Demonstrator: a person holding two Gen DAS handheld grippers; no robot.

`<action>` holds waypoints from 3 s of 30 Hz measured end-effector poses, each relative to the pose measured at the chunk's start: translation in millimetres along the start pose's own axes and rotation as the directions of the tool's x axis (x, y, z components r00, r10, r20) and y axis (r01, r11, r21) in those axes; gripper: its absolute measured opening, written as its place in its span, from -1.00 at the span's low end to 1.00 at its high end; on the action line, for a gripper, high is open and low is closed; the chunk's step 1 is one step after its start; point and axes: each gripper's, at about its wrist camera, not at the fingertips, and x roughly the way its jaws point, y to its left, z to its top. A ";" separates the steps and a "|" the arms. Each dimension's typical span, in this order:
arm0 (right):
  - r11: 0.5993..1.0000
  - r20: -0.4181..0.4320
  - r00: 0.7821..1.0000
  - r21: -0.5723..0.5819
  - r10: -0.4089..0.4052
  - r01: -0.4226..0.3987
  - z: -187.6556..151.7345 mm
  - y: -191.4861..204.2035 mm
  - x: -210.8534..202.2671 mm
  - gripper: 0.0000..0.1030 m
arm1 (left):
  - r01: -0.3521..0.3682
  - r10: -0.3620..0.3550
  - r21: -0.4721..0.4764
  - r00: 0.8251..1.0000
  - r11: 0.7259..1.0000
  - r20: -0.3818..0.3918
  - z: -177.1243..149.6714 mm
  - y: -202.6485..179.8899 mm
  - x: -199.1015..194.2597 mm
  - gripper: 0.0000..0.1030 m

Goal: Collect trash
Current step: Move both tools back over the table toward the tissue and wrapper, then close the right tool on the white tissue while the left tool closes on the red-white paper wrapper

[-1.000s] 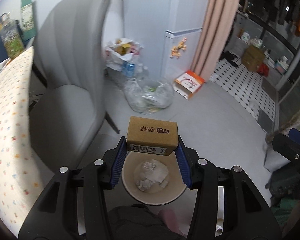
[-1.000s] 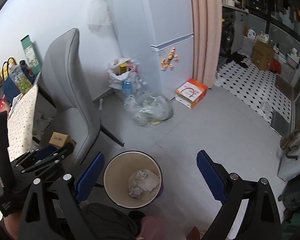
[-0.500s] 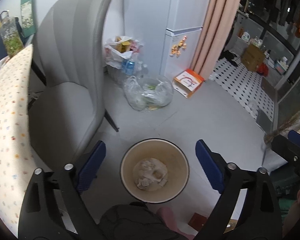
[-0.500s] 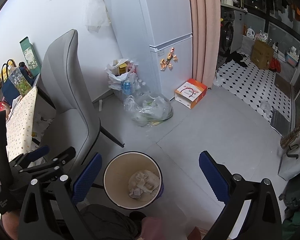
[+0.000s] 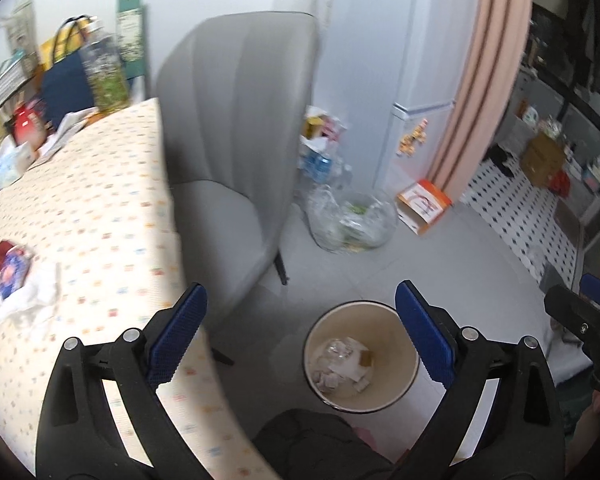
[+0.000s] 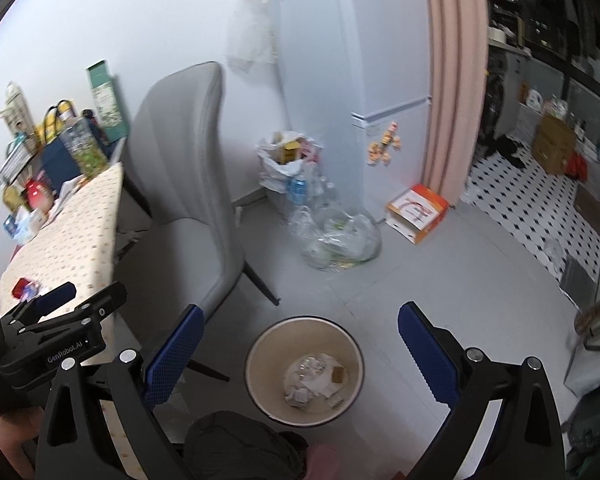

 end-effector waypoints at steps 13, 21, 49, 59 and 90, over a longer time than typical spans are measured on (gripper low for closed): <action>0.981 0.035 0.993 -0.160 0.113 -0.106 13.0 107.3 -26.3 0.85 | -0.121 0.139 -0.196 0.987 0.973 0.079 -13.0 117.4 -60.0 0.88; 0.952 0.024 0.982 -0.249 0.188 -0.176 8.6 176.2 -38.9 0.85 | -0.168 0.205 -0.289 0.973 0.942 0.104 -30.1 176.0 -90.4 0.88; 0.825 -0.084 0.935 -0.449 0.344 -0.344 -25.8 332.3 -39.0 0.85 | -0.311 0.391 -0.510 0.919 0.802 0.054 -90.1 315.9 -142.3 0.88; 0.811 -0.142 0.933 -0.462 0.332 -0.359 -33.2 364.8 -6.2 0.85 | -0.310 0.372 -0.542 0.928 0.781 0.005 -100.0 349.6 -111.9 0.88; 0.792 -0.284 0.920 -0.478 0.269 -0.379 -54.9 424.6 89.1 0.36 | -0.386 0.377 -0.534 0.917 0.752 -0.132 -96.7 404.2 -27.5 0.63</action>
